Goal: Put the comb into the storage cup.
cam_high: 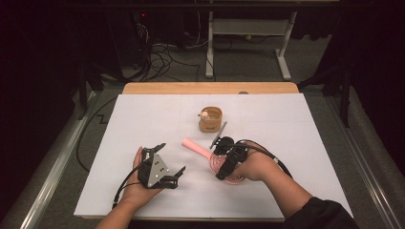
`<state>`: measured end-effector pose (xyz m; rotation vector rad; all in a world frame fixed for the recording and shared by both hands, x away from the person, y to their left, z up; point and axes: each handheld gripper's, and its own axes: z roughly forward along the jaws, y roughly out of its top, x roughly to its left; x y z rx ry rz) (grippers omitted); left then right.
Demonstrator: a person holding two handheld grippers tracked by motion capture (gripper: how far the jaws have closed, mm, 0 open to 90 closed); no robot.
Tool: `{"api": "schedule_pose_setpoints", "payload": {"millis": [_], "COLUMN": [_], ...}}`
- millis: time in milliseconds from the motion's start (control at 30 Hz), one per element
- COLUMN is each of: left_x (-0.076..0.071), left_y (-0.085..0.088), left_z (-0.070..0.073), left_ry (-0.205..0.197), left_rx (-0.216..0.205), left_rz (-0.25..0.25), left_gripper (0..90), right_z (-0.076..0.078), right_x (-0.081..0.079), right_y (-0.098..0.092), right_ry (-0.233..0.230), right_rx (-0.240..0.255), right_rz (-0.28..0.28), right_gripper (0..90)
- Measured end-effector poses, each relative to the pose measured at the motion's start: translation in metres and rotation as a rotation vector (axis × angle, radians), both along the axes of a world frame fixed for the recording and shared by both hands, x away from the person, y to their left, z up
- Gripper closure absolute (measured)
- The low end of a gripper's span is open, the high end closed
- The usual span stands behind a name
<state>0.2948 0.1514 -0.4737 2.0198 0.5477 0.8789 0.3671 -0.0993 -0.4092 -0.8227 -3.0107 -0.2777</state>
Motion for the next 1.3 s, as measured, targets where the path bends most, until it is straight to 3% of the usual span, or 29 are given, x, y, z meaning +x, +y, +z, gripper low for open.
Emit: {"api": "schedule_pose_setpoints", "payload": {"millis": [267,533,1300], "left_x": [0.000,-0.002,-0.008], "left_y": [-0.007,-0.013,-0.025], "left_z": [-0.004,-0.010,-0.013], "left_ry": [-0.026,-0.051,-0.064], "left_rx": [0.050,0.125,0.157], "left_rz": [0.044,0.052,-0.020], "left_gripper": [4.1,5.0,10.5], "right_z": [-0.003,-0.005,-0.011], "right_x": [-0.001,-0.001,-0.005], "right_y": [0.012,0.021,0.053], "right_ry": [0.004,0.006,0.030], "right_rx": [0.010,0.016,0.014], "right_rz": [0.019,0.038,0.100], "right_gripper": [20.4,20.4,20.4]}}
